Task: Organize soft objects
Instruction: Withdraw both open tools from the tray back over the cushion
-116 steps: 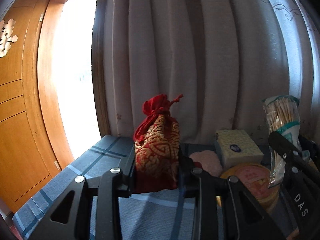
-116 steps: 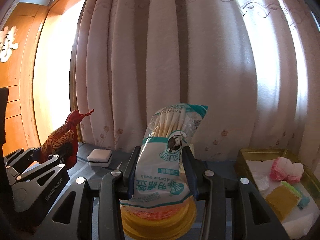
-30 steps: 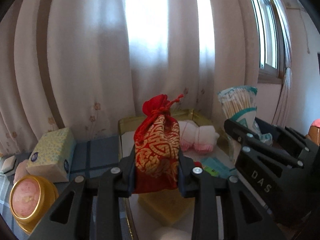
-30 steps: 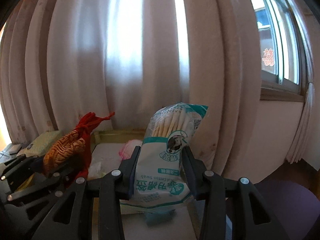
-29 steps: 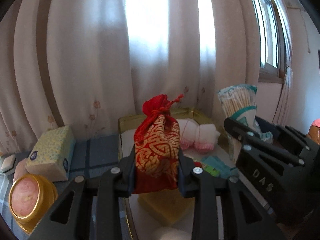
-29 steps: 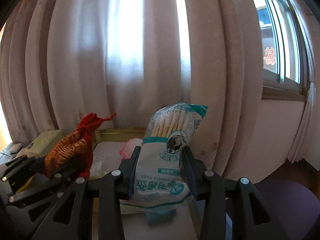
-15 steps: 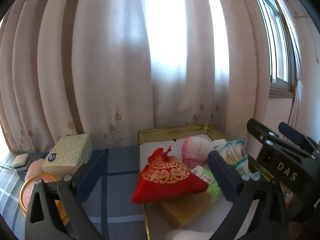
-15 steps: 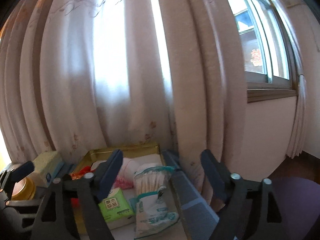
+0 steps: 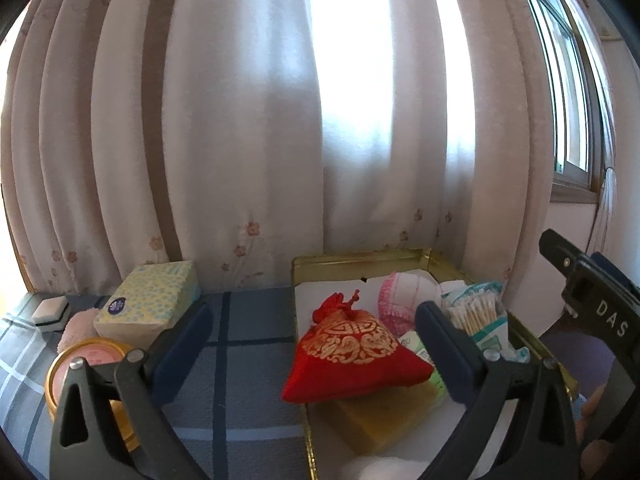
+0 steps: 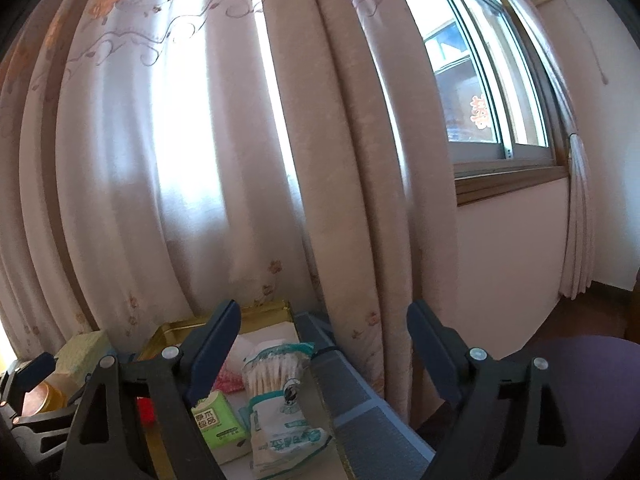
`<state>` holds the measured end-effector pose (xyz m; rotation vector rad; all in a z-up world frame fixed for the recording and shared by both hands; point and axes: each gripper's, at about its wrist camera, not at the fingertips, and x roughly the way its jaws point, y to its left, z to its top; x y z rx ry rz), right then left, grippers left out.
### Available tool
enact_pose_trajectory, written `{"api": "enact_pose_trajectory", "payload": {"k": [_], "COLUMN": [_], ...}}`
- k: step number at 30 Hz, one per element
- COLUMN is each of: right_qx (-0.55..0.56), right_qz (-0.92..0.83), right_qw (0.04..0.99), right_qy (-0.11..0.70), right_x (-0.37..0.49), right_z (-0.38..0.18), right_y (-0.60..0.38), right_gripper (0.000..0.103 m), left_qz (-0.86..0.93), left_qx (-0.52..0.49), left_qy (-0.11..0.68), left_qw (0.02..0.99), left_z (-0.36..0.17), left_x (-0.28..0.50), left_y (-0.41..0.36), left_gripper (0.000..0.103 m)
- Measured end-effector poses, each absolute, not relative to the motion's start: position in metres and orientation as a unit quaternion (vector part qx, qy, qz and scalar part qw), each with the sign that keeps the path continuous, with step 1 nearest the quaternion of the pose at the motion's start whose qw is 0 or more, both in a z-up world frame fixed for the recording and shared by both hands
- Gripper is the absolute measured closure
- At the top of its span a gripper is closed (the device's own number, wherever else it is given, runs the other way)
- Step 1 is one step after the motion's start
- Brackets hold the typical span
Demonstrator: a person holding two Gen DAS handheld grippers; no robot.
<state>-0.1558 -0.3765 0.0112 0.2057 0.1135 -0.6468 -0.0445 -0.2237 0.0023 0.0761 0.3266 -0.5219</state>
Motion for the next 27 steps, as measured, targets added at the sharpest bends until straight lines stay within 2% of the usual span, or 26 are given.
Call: {"api": "enact_pose_trajectory", "payload": {"k": [27], "right_qx": [0.106], "right_qz": [-0.354], "right_qw": [0.929], "right_qy": [0.027], "right_x": [-0.167], "right_z": [0.013], "right_y": [-0.357], "right_gripper": [0.016], "left_qz": [-0.203], "left_qx": [0.022], "left_qy": [0.141], "left_qw": [0.969], "left_z": [0.001], "left_x": [-0.051], "left_y": [-0.185], "left_gripper": [0.001]}}
